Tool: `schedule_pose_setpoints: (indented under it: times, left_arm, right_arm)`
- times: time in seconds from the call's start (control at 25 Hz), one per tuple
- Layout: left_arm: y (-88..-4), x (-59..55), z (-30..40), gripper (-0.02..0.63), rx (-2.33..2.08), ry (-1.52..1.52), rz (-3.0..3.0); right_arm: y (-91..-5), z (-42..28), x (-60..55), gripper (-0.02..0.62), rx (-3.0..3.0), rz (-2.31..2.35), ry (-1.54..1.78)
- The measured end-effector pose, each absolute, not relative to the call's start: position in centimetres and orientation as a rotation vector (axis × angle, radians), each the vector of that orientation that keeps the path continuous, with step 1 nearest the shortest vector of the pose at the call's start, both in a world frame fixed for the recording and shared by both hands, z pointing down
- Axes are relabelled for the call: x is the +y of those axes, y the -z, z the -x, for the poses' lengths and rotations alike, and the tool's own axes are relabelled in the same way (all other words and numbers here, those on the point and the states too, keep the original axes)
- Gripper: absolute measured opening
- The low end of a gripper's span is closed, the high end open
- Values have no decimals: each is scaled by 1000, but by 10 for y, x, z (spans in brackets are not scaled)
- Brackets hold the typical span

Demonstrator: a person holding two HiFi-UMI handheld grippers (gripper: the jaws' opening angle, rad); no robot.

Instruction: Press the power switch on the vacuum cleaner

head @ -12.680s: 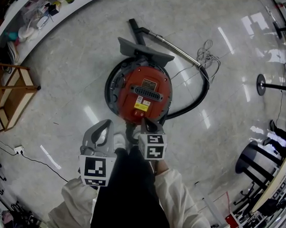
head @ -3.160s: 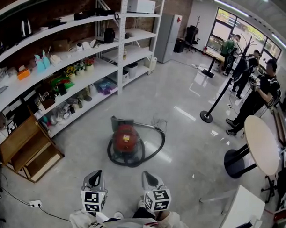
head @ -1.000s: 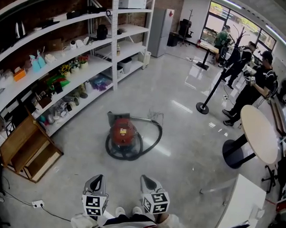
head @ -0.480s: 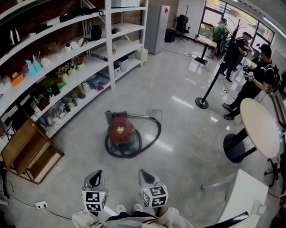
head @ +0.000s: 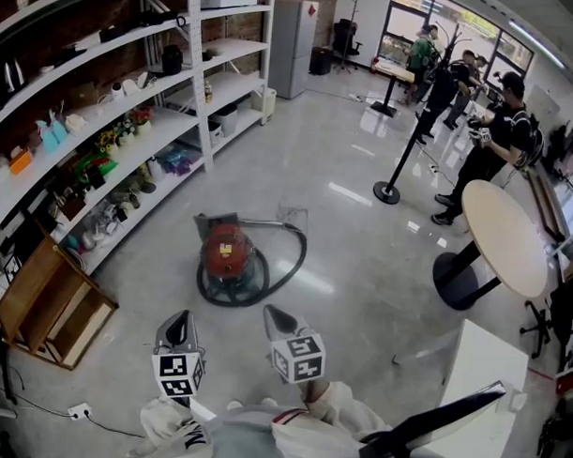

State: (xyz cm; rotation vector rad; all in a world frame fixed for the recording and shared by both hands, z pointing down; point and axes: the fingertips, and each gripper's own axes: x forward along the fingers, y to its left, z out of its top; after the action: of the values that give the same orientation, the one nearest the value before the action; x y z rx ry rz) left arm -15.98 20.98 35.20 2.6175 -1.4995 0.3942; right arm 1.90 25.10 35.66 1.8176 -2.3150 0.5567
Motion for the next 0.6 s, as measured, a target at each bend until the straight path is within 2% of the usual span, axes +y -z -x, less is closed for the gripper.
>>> schedule_pose_setpoints:
  times: [0.6]
  left_arm:
    - [-346, 196, 152, 0, -1518, -367, -2652]
  right_arm:
    - [-344, -22, 236, -2, -2357, -1828, -471]
